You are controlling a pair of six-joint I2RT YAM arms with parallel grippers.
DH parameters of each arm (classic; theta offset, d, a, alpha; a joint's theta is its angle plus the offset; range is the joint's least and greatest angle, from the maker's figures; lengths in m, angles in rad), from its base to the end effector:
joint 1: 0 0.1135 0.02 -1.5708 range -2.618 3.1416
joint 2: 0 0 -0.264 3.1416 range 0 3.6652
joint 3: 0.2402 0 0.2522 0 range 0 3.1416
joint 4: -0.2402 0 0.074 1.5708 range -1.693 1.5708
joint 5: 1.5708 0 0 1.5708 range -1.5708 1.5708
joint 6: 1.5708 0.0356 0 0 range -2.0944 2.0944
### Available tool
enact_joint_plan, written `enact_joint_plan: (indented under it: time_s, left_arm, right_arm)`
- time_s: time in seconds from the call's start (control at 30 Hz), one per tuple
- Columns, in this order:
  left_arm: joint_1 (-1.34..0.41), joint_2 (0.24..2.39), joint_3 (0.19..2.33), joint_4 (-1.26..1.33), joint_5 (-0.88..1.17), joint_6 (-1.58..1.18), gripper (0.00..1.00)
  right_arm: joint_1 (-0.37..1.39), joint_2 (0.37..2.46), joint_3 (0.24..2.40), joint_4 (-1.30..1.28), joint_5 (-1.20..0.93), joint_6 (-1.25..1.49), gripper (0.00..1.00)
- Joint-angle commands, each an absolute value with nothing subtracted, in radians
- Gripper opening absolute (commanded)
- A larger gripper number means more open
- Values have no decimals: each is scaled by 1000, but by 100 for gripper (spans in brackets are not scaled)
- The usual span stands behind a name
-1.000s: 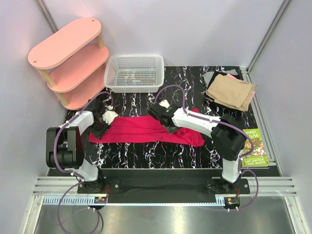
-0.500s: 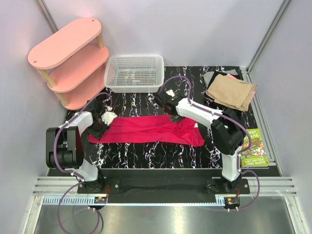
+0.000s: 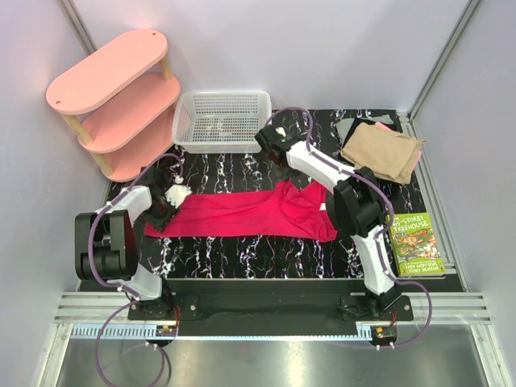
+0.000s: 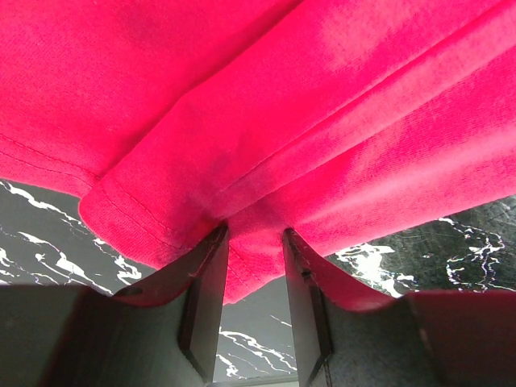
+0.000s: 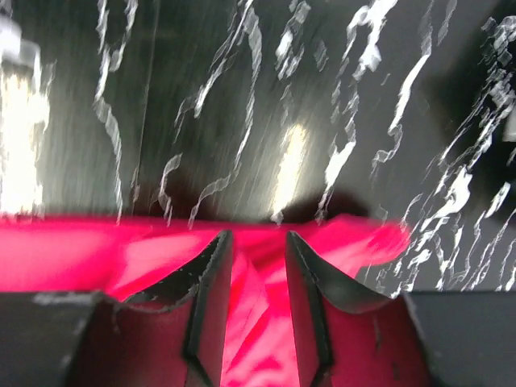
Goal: Fold and stack the t-shirts
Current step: Fold the other side of the tshirt into a rectangle
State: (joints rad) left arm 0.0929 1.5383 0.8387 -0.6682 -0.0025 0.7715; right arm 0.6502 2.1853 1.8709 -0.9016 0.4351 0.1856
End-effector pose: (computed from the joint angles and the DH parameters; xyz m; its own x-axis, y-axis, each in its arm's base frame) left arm 0.2584 0.0242 0.1582 -0.7641 0.6290 -0.1428 0.6131 0.7771 0.1423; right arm 0.3757 0.2669 0.2108 -0.8134 -0.4083 -0.4144 -0.2872 0.9013 -0.3244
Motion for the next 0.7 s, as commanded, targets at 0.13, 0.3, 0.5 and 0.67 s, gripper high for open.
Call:
enact_joint_plan:
  time_s: [0.13, 0.3, 0.5, 0.67]
  left_arm:
    - [104, 1488, 799, -660, 3, 804, 38]
    - [103, 1468, 821, -675, 3, 798, 38]
    - [101, 1457, 851, -704, 18, 788, 39]
    - [104, 1465, 857, -712, 18, 781, 39]
  right_arm:
    - [529, 2211, 2125, -1041, 580, 224, 72]
    - [546, 2022, 1983, -1059, 508, 311, 71]
    - [632, 1725, 1595, -817, 83, 449, 72]
    - [663, 1675, 1447, -724, 101, 450, 79]
